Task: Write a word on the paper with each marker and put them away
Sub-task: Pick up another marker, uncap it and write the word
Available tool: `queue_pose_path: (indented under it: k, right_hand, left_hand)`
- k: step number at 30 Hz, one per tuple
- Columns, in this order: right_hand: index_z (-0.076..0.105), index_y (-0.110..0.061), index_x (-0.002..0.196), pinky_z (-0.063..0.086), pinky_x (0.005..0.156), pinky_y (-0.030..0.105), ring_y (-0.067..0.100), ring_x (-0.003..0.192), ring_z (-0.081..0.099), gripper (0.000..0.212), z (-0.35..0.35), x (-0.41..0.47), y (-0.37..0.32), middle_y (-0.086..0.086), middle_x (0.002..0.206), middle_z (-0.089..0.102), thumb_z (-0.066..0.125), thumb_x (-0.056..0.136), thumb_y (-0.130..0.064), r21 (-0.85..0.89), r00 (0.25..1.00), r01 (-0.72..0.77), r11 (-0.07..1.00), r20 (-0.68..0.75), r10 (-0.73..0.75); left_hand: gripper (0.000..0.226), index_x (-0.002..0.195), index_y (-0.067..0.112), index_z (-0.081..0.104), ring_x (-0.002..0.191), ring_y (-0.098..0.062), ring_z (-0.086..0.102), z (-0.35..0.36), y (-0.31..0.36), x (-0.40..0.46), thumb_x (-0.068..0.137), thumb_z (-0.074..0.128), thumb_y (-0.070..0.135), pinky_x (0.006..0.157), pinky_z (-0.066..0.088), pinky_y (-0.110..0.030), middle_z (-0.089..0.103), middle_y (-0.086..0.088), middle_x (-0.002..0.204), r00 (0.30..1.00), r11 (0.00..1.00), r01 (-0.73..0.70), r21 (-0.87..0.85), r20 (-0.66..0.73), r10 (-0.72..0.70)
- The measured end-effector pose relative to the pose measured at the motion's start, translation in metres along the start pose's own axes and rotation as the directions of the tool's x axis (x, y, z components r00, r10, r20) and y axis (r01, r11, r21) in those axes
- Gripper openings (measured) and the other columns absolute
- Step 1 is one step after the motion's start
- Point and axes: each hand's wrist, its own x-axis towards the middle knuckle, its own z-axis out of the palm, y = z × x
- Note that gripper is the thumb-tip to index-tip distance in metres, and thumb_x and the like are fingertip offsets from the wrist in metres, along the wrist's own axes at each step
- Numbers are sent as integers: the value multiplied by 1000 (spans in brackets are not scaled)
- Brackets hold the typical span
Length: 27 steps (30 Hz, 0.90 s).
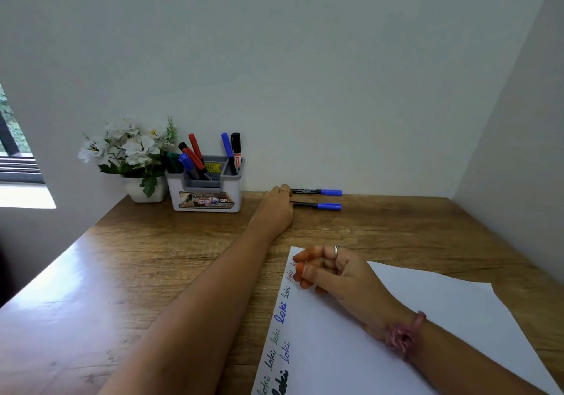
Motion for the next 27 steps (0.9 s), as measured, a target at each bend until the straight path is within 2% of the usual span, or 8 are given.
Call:
queue_pose_path:
  k: [3, 7, 10, 13, 19, 21, 24, 27]
  right_hand:
    - [67, -10, 91, 47, 62, 13, 7, 68, 65, 8, 0, -1, -1, -2, 71, 71, 64, 85, -6, -14, 1000, 8, 1000, 0, -8]
    - [66, -4, 95, 46, 61, 11, 7, 69, 66, 9, 0, -2, -1, -1, 73, 71, 63, 86, -5, -26, 1000, 10, 1000, -3, -10]
    - [65, -5, 97, 46, 59, 10, 5, 67, 65, 10, 2, -3, -3, 1, 76, 72, 62, 87, -5, -28, 1000, 4, 1000, -13, -5]
    - [65, -10, 97, 46, 58, 11, 4, 66, 66, 11, 2, -4, -4, -1, 76, 72, 60, 88, -7, -36, 999, 9, 999, -33, -10]
    - [63, -11, 107, 48, 55, 15, -1, 60, 60, 18, -2, -4, -19, -9, 73, 71, 60, 88, -9, -12, 975, 111, 994, -194, -111]
    - [65, -14, 105, 43, 53, 10, -6, 60, 59, 18, -3, -6, -27, -15, 68, 69, 63, 87, -17, -107, 973, 140, 984, -171, -157]
    - [70, -14, 95, 39, 54, 4, -6, 60, 56, 14, -4, -9, -31, -2, 75, 67, 63, 86, -24, -237, 981, 149, 960, -83, -173]
    - [66, -7, 96, 38, 51, 7, -1, 52, 50, 13, -8, -7, -31, 1, 67, 60, 56, 92, -13, -238, 975, 190, 953, -68, -212]
  left_hand:
    - [29, 123, 9, 51, 113, -25, 50, -2, -1, -5, 94, 49, 13, 96, 41, -33, 52, -13, 122, 1000, 998, 5, -67, -1, -5]
    - [31, 119, 11, 55, 106, -17, 57, -18, 0, -29, 90, 59, 16, 91, 44, -24, 61, -8, 114, 992, 943, -22, -333, -125, -21]
    - [34, 118, 13, 53, 95, -9, 63, -45, 10, -53, 86, 65, 16, 85, 51, -20, 66, -3, 105, 969, 766, -40, -642, -210, -126]
    - [34, 114, 13, 54, 92, -8, 66, -80, 23, -75, 83, 69, 13, 82, 55, -22, 67, -1, 101, 965, 561, -74, -825, -201, -169]
    - [27, 104, 9, 63, 92, -13, 69, -122, 42, -115, 78, 72, 9, 79, 56, -24, 73, -3, 96, 993, 394, -30, -919, -72, -93]
    - [28, 104, 8, 65, 89, -13, 70, -123, 48, -125, 78, 72, 8, 77, 56, -24, 74, -2, 91, 999, 332, 26, -943, 9, -51]
    - [25, 104, 7, 64, 88, -14, 70, -118, 59, -131, 80, 69, 7, 77, 57, -25, 73, -4, 93, 995, 260, 96, -961, 97, -8]
    - [29, 113, 7, 59, 97, -21, 67, -112, 65, -133, 87, 63, 18, 87, 55, -32, 69, -11, 107, 975, 319, 196, -927, 218, 36]
